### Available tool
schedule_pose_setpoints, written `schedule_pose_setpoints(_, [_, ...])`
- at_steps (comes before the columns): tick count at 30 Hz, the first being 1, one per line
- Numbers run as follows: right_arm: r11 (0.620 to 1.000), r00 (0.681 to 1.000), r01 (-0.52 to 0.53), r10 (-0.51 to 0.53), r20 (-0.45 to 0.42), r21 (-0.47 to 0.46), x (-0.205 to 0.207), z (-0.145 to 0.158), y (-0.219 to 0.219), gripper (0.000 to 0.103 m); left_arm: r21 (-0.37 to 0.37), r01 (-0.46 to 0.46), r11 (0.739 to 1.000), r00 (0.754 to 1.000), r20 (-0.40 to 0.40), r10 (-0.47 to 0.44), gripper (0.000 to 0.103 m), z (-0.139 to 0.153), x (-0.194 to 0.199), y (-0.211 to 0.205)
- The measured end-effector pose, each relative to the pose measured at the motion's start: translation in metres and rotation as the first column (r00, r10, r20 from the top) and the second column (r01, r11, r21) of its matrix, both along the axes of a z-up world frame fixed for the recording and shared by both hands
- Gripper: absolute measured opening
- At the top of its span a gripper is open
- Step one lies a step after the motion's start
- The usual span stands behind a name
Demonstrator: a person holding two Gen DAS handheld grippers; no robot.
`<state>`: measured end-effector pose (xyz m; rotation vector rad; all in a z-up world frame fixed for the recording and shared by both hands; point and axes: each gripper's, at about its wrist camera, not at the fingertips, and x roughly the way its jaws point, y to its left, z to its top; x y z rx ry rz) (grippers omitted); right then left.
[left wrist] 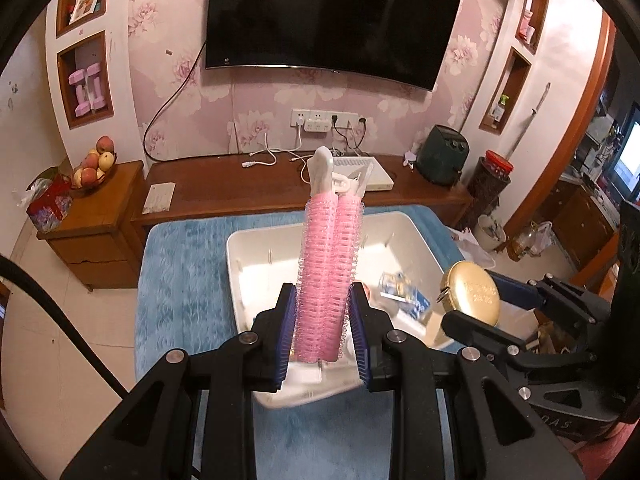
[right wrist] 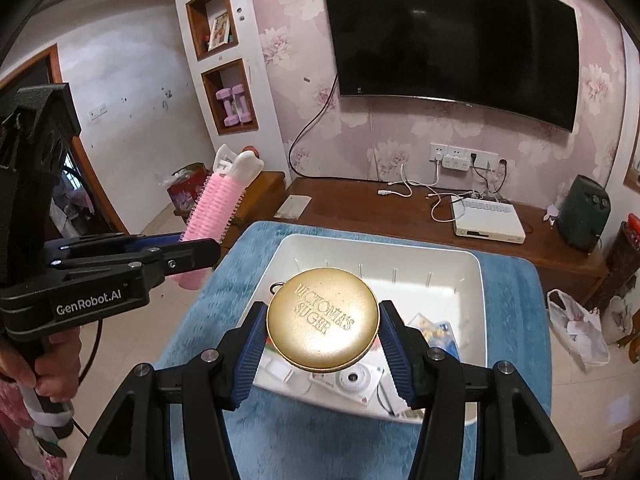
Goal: Organize rigid objects
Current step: 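Lift and carry the roller clip with the left tool while the right tool carries the compact to the tray, then lower the roller clip into the tray and open the left tool while the right tool releases the compact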
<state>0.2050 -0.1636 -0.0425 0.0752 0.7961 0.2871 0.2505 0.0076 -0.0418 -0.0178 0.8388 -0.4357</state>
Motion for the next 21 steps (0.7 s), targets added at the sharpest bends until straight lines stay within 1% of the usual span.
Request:
schedule_pose_setpoints(4, [1.000,1.000,-0.003,0.003,-0.007,0.022,0.021,-0.009,-0.004,0.056,-0.027,-0.012,1.000,1.000,-0.011,0.011,0.028,-0.008,0.019,-0.006])
schedule_pose_setpoints(14, [0.999,0.997,-0.006,0.009,-0.073,0.041,0.070,-0.053,-0.011,0.056,-0.062,-0.031,0.998,0.994,-0.110,0.024,0.028,-0.050,0.069,-0.022])
schedule_pose_setpoints(17, [0.998,0.995,0.003,0.003,-0.098,0.060,0.079,-0.066,-0.016,0.056,-0.059,-0.033,0.998,0.991,-0.131,0.025,0.028,-0.061,0.079,-0.026])
schedule_pose_setpoints(21, [0.998,0.992,0.020,-0.012,-0.122,0.063,0.090,-0.081,-0.023,0.056,-0.039,-0.030,0.999,0.986,-0.162,0.023,0.028,-0.077,0.089,-0.033])
